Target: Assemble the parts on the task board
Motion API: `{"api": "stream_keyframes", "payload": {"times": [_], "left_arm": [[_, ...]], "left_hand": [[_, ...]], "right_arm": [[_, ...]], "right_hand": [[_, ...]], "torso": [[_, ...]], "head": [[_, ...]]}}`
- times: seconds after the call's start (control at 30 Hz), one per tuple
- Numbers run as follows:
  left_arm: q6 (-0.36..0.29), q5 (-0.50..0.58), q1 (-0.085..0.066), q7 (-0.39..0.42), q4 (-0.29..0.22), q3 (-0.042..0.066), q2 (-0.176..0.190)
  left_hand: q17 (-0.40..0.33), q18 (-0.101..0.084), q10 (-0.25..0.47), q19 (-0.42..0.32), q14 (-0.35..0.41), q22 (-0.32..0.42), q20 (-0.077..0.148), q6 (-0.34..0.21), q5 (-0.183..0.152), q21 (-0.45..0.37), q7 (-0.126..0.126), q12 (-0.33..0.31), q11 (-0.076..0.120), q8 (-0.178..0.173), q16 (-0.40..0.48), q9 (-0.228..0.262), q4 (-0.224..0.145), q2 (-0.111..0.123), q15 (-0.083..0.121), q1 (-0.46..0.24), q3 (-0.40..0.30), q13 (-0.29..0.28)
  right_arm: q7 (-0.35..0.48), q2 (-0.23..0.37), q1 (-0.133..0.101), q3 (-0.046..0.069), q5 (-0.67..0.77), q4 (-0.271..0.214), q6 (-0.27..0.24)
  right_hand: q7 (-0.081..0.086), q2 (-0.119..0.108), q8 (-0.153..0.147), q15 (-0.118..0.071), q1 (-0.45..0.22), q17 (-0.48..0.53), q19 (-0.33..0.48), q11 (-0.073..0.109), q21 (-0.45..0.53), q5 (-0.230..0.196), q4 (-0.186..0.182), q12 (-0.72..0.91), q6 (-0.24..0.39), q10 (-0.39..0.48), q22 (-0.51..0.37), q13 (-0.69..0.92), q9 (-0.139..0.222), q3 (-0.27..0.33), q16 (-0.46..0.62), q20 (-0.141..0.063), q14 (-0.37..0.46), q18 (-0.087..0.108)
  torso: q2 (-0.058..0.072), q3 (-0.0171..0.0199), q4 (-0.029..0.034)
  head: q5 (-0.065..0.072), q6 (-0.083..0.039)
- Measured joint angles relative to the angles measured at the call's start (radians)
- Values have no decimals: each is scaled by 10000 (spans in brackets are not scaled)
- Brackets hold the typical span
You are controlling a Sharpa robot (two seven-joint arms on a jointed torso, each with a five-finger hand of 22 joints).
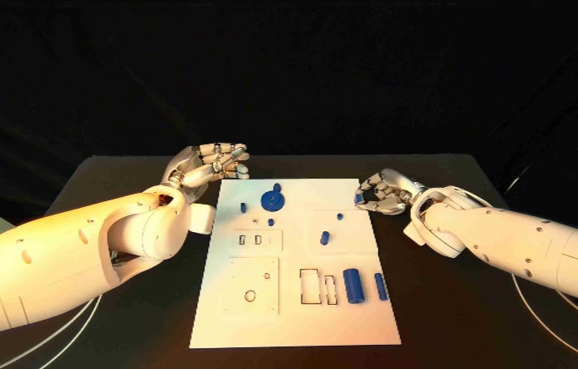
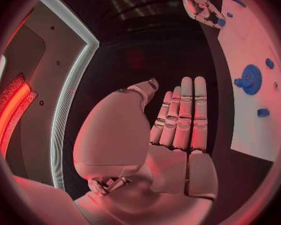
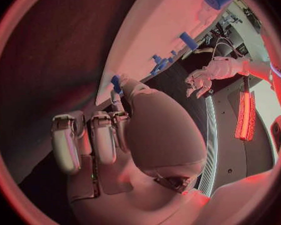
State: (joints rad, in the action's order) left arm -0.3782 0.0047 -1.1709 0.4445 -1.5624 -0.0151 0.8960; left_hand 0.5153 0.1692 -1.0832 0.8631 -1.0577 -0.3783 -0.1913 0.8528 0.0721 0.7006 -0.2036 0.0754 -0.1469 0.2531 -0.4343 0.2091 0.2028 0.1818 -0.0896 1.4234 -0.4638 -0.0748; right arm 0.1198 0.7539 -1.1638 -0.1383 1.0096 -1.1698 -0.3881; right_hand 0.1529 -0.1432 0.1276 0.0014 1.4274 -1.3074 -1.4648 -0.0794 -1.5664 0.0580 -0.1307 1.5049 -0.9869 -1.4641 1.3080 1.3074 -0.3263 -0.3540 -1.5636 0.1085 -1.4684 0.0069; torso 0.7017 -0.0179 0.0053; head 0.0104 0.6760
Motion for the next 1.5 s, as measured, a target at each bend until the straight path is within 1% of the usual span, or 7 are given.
{"api": "stream_keyframes", "payload": {"times": [0.37, 0.43, 0.53, 0.8, 0.97, 1.23, 1.5], "left_arm": [[11, 0, -2, -12, 0, 0, 5], [12, 0, -1, -14, 0, 0, 5], [13, 0, -1, -16, 0, 0, 4], [17, -2, 1, -23, 20, 0, -13], [15, -7, 0, -40, 65, 0, -31], [4, -62, -1, -141, 169, 0, -88], [-10, -125, 1, -217, 355, 0, -141]], "left_hand": [[-1, -1, 0, -72, 0, 1, 2, 0, 0, 0, 0, 0, 0, 0, 0, -1, 0, 0, 0, 0, 0, 1], [-2, -1, 0, -72, 0, 1, 2, 0, 0, 0, 0, 0, 0, 0, 0, -1, 0, 0, 0, 0, 0, 1], [0, -1, 0, -72, 0, 1, 2, 0, 0, 0, 0, 0, 0, 0, 0, -1, 0, 0, 0, 0, 0, 2], [45, -1, -7, -72, 0, -44, 2, 39, 0, 64, 39, 0, -2, 0, -40, 21, -27, -2, 0, -2, -30, 2], [183, -2, -399, -108, -39, -160, 38, 215, 0, 275, 72, 126, 79, 0, -213, 79, -27, -25, 39, -108, -194, -49], [818, -1, -1002, -116, -416, -594, 155, 538, 0, 1041, 214, 522, 289, 197, -1170, 245, -110, 64, 338, -356, -359, -272], [1095, -1, -1055, -161, -417, -773, 200, 538, 0, 1310, 214, 635, 341, 197, -1571, 265, -125, 66, 339, -356, -429, -354]], "right_arm": [[-52, -78, 12, -2, 1, 9, -36], [-65, -88, 13, -2, 2, -3, -62], [-81, -99, 13, -2, 2, -16, -121], [-191, -108, 16, -2, -34, -185, -579], [-341, -61, 1, 0, -63, -413, -980], [-819, 8, -313, 31, -96, -1234, -1466], [-1663, -271, -451, 37, 35, -2594, -1819]], "right_hand": [[-42, 12, 77, -37, -9, 1, -14, 47, 0, 0, 59, 80, -113, -26, -1, 0, 4, -167, 0, -13, 37, -1], [-85, 145, 122, -59, 17, -2, -14, 101, 0, -2, 108, 80, -234, -14, -2, 0, 7, -308, 0, -13, 16, -1], [-121, 186, 195, -111, 30, -8, -15, 158, 0, -6, 181, 139, -362, -20, -2, 0, 7, -562, 0, -86, 37, -1], [-198, 239, 276, -146, -22, -7, -15, 206, 0, -47, 342, 197, -446, -45, -3, 0, -18, -839, 0, -86, 1, -1], [-198, 265, 335, -146, -48, -6, 21, 240, 0, -11, 344, 197, -446, -10, -4, 0, -20, -862, 0, -121, 1, 0], [-164, 275, 335, -146, -63, -5, -14, 240, 0, -7, 372, 196, -480, -10, -5, -1, -20, -890, 0, -155, 1, -1], [-168, 273, 334, -145, -199, -4, -14, 240, 0, -6, 354, 196, -484, -10, -6, -1, -22, -909, 0, -155, 1, -1]], "torso": [[-8, 6, -4], [-8, 6, -4], [-8, 8, -6], [-11, 12, -15], [-30, 12, -16], [-60, 0, -32], [-147, -37, -44]], "head": [[-32, 21], [-32, 22], [-29, 22], [-27, 42], [-38, 30], [-55, -8], [-146, 81]]}}
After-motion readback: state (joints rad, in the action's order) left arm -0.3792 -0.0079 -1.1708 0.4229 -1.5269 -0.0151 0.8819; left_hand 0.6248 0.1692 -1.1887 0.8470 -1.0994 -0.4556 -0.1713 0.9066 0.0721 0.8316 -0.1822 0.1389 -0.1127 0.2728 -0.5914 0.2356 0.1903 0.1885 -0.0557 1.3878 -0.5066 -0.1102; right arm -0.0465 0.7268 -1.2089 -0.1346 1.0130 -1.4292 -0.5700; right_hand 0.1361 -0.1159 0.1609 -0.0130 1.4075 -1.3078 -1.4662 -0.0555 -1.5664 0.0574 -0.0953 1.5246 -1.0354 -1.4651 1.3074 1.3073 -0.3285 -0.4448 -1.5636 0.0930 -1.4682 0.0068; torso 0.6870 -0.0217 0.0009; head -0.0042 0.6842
